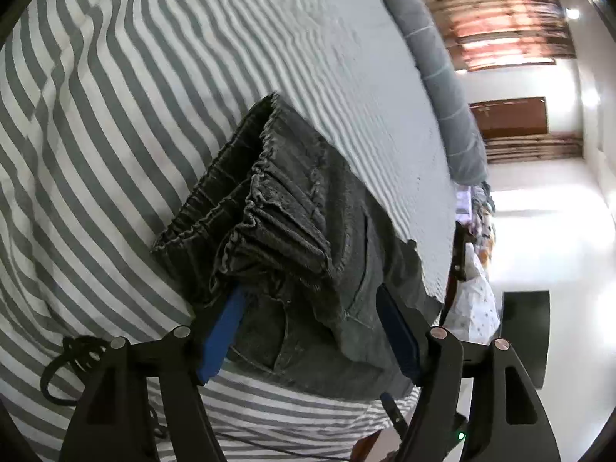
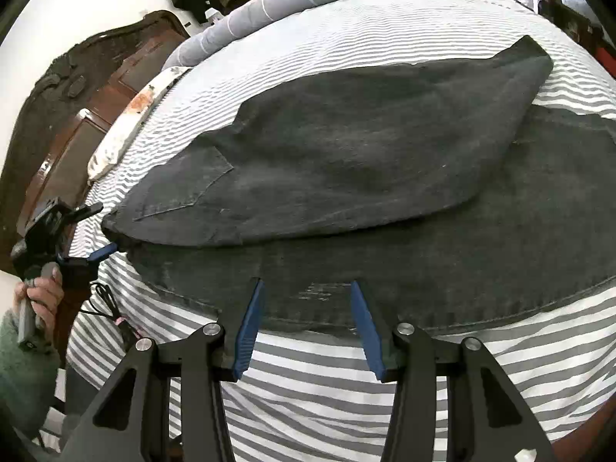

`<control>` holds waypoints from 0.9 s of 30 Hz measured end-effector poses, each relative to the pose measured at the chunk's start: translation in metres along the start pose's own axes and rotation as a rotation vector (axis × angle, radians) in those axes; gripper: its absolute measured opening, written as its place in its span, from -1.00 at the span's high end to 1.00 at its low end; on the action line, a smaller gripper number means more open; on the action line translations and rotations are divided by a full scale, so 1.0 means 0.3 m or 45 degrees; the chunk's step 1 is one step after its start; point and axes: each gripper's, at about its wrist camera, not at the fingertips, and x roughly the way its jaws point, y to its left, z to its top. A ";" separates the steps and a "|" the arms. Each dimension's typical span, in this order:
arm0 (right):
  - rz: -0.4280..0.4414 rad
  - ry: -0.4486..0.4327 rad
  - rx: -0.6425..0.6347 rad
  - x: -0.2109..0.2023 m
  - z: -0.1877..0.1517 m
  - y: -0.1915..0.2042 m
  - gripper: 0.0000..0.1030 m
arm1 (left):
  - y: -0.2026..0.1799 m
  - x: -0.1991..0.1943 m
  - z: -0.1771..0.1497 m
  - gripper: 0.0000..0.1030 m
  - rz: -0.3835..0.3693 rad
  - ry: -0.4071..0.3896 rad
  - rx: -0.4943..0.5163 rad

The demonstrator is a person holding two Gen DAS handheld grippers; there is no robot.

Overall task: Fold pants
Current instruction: 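Fold the held leg over onto the other leg with the right gripper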

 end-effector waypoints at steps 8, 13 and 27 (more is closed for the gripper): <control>0.044 -0.013 0.163 0.030 0.013 -0.088 0.06 | -0.004 0.029 0.016 0.42 0.043 -0.096 -0.093; 0.214 -0.079 0.371 0.040 0.019 -0.181 0.02 | -0.101 -0.031 0.020 0.69 0.006 -0.180 0.003; 0.665 -0.458 0.826 0.136 0.106 -0.324 -0.02 | -0.244 -0.113 -0.001 0.69 0.068 -0.325 0.127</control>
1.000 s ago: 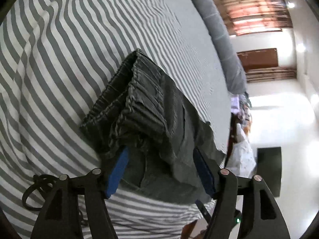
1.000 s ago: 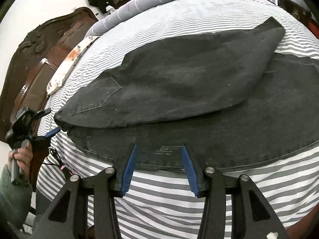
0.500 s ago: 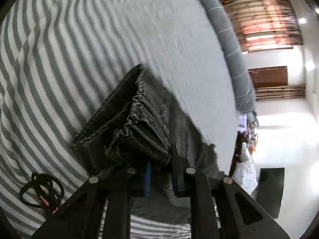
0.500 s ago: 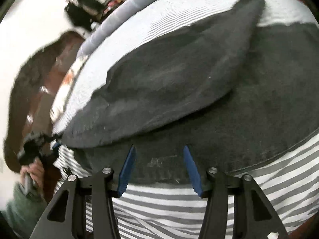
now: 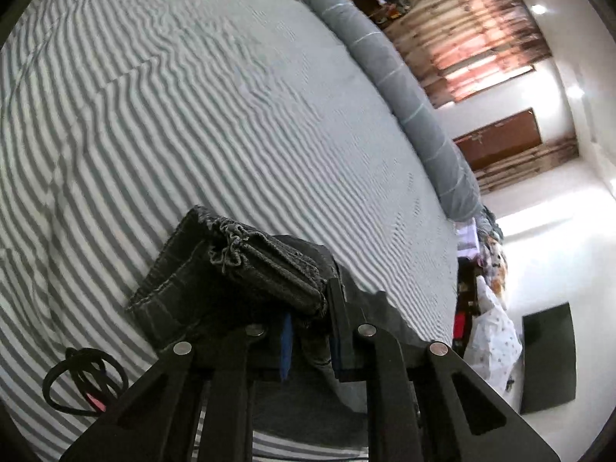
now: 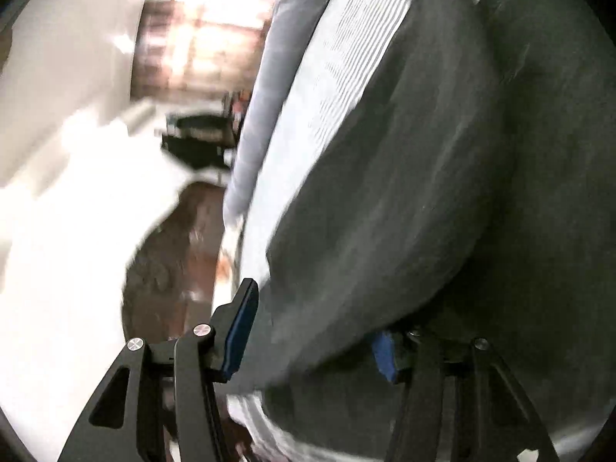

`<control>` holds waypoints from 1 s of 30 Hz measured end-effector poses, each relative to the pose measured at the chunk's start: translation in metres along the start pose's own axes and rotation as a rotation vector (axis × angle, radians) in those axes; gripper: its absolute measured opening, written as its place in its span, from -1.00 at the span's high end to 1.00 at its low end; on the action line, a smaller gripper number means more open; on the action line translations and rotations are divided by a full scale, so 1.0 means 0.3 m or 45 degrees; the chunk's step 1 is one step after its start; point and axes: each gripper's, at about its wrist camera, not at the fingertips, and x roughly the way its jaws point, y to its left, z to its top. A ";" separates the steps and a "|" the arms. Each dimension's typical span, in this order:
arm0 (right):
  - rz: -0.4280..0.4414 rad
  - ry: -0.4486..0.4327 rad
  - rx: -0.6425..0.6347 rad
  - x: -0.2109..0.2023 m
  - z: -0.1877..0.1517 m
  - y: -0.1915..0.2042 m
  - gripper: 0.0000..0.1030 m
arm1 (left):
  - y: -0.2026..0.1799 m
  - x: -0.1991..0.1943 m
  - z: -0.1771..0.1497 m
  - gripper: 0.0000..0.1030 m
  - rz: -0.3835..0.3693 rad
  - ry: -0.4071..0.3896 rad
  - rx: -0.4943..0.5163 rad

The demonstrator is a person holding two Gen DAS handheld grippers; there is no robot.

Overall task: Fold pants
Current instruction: 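Fold the held leg over onto the other leg with the right gripper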

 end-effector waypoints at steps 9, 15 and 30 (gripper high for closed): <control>0.047 -0.398 0.179 -0.141 0.181 -0.086 -0.02 | 0.030 0.029 -0.017 0.69 0.092 -0.016 0.009; 0.035 -0.447 0.139 -0.186 0.264 -0.078 0.09 | 0.002 0.048 -0.020 0.69 0.139 -0.031 0.073; -0.017 -0.305 0.090 -0.152 0.318 -0.122 0.87 | 0.040 0.109 -0.041 0.69 0.250 0.001 0.099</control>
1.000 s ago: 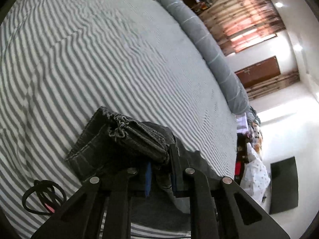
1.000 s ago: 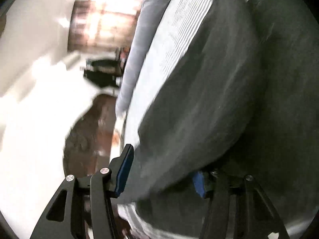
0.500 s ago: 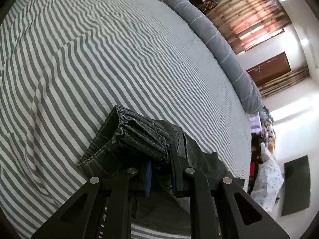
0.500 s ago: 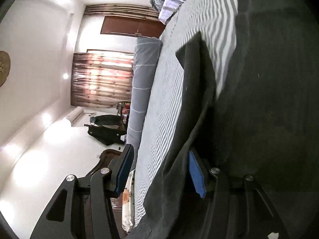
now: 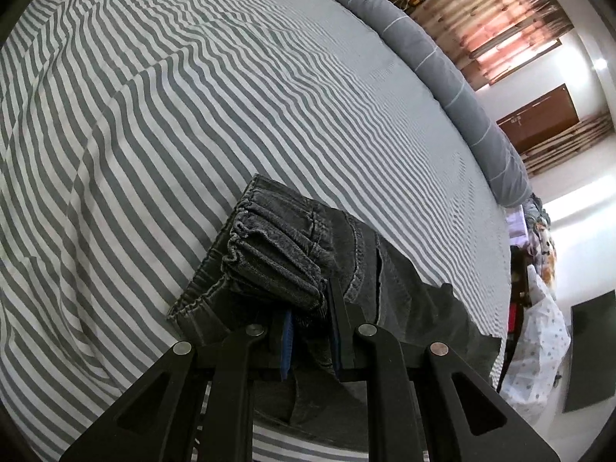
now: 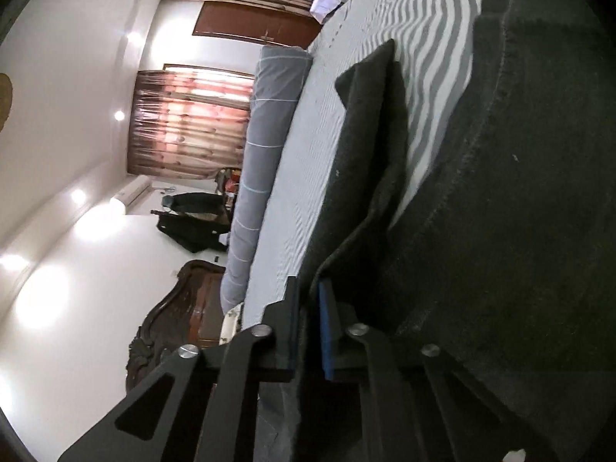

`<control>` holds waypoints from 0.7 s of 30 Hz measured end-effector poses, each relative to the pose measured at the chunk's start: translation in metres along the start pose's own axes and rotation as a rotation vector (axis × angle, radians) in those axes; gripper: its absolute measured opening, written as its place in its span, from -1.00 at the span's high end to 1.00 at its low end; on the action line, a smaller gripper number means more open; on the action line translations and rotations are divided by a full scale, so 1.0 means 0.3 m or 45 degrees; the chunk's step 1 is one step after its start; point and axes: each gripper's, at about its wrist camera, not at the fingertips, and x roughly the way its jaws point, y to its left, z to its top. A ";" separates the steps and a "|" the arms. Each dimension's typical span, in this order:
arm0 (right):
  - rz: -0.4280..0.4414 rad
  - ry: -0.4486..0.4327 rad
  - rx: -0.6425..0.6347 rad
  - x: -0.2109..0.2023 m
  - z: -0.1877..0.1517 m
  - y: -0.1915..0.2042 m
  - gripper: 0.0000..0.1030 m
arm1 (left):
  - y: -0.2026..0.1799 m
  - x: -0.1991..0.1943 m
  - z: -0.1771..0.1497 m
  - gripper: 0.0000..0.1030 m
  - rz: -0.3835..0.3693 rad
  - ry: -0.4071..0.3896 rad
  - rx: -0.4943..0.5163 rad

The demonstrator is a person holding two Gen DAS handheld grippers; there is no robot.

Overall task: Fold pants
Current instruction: 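Fold the held leg over onto the other leg with the right gripper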

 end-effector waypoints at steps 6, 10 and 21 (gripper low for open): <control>-0.003 -0.010 0.016 -0.040 0.016 0.011 0.91 | -0.028 -0.001 -0.004 0.68 0.026 -0.019 0.057; 0.010 -0.043 -0.039 -0.099 0.029 0.075 0.92 | -0.055 0.001 -0.010 0.68 0.055 -0.032 0.145; -0.195 -0.043 -0.202 -0.258 -0.034 0.167 0.92 | -0.080 0.010 -0.044 0.68 0.124 0.042 0.441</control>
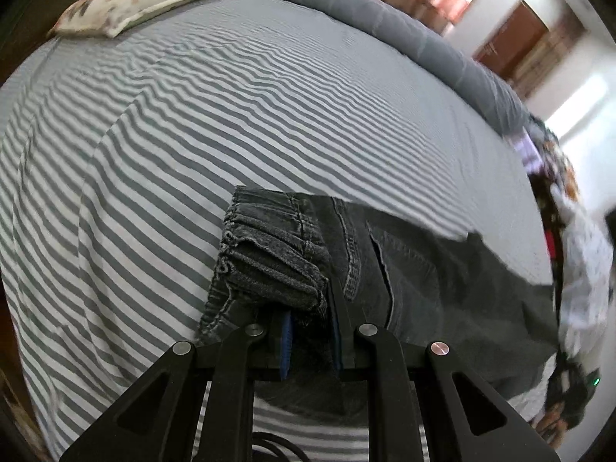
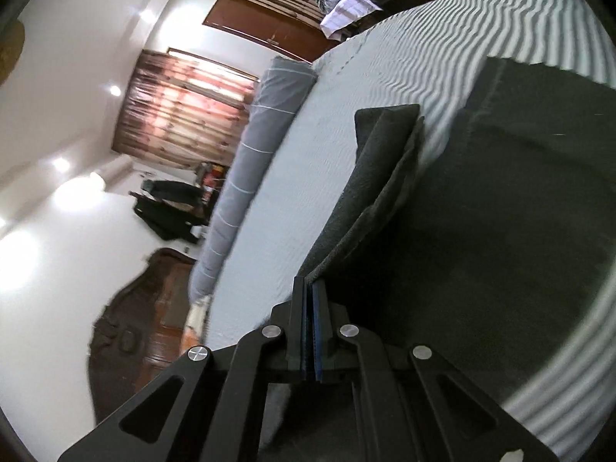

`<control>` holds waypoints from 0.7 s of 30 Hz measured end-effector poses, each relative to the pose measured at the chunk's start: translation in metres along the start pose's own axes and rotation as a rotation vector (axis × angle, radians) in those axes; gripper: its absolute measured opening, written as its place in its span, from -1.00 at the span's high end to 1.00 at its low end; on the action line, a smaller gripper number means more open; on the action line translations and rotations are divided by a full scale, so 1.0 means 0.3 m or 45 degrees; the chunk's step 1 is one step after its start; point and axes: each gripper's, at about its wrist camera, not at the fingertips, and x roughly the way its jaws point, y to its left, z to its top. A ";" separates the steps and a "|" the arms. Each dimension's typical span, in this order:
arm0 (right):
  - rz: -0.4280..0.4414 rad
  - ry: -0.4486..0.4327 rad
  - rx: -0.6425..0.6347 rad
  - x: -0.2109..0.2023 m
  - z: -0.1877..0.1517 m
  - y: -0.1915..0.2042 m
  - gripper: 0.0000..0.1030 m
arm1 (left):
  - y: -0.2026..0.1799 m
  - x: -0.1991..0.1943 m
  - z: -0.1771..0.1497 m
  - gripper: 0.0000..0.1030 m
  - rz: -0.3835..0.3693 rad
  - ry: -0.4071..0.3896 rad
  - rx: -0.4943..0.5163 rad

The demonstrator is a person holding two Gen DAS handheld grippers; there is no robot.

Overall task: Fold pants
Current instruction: 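Fold the held leg over onto the other leg with the right gripper, then release the waistband with the left gripper and pull it back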

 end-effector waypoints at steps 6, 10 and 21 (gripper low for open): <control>-0.125 0.006 -0.012 -0.049 -0.030 -0.033 0.92 | 0.031 -0.006 -0.019 0.68 -0.056 0.084 0.061; -0.188 0.003 -0.017 -0.050 -0.030 -0.041 0.92 | 0.042 -0.017 -0.047 0.68 -0.084 0.134 0.074; -0.341 0.034 -0.071 -0.047 -0.053 -0.087 0.92 | 0.109 0.136 -0.201 0.67 0.046 0.338 0.039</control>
